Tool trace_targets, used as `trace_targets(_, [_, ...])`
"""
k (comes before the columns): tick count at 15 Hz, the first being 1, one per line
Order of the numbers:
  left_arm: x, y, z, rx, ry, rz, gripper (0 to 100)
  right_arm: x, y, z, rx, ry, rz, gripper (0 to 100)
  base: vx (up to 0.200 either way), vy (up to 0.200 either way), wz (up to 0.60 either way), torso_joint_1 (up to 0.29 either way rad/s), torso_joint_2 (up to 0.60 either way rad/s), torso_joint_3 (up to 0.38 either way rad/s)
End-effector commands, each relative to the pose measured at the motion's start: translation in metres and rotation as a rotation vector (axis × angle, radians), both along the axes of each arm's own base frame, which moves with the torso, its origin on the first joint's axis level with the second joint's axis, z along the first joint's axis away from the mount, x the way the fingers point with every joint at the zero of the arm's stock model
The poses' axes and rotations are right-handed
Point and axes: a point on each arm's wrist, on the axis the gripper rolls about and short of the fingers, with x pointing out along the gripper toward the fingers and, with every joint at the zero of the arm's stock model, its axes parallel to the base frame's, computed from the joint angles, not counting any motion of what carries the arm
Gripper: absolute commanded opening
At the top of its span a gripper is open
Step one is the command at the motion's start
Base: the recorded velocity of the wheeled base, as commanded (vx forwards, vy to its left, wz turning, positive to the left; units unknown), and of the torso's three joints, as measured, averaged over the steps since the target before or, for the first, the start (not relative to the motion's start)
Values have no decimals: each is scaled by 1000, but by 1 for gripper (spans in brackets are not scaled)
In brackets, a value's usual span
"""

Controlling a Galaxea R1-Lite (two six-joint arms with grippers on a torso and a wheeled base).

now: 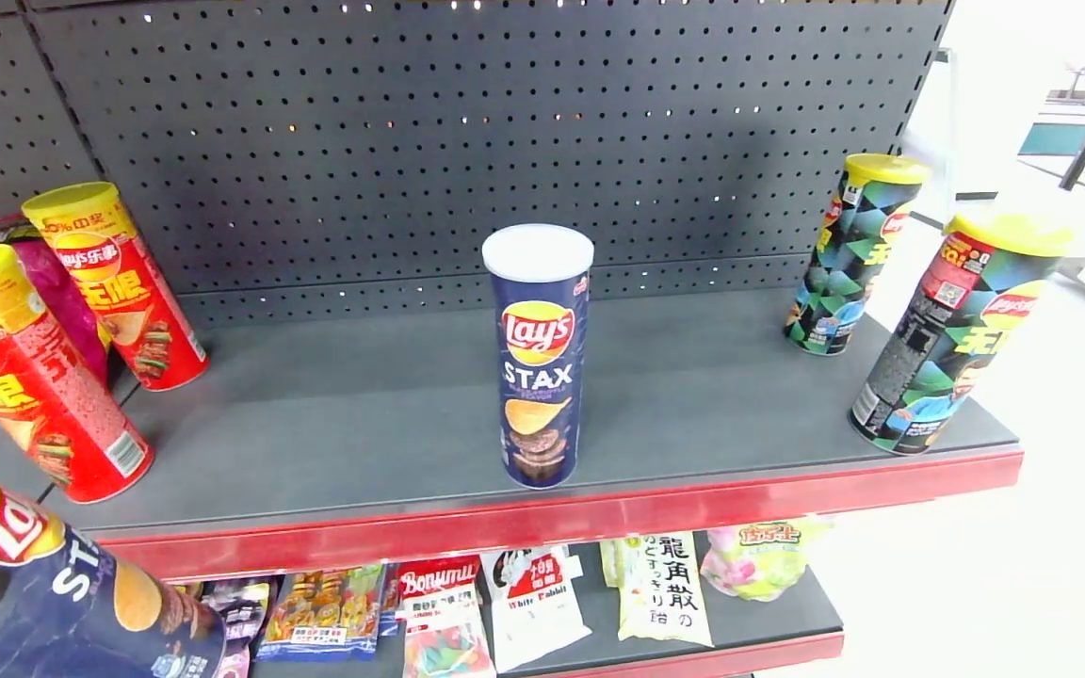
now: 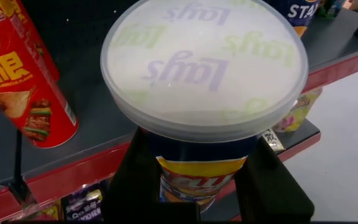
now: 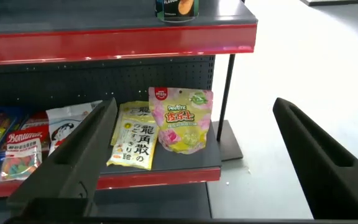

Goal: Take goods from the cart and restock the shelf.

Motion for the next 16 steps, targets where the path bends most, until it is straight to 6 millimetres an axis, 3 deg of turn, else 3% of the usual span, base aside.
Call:
trace_targets(1, [5, 1, 2, -2, 17, 4, 0, 0, 0, 0, 2, 2, 1, 100, 0, 0, 0, 0, 0, 0])
trace_targets(4, [24, 3, 16, -8, 53, -7, 0, 0, 0, 0, 2, 2, 1, 100, 0, 0, 0, 0, 0, 0])
trace_targets(7, [63, 3, 34, -10, 77, -67, 0, 0, 0, 0, 2, 2, 2, 100, 0, 0, 0, 0, 0, 0])
trace_targets(10, [121, -5, 49, -6, 79, -140, 0, 0, 0, 0, 1, 2, 2, 100, 0, 0, 0, 0, 0, 0])
trace_targets(16, [226, -24, 45, -5, 0, -217, 0, 0, 0, 0, 2, 2, 2, 100, 0, 0, 0, 0, 0, 0])
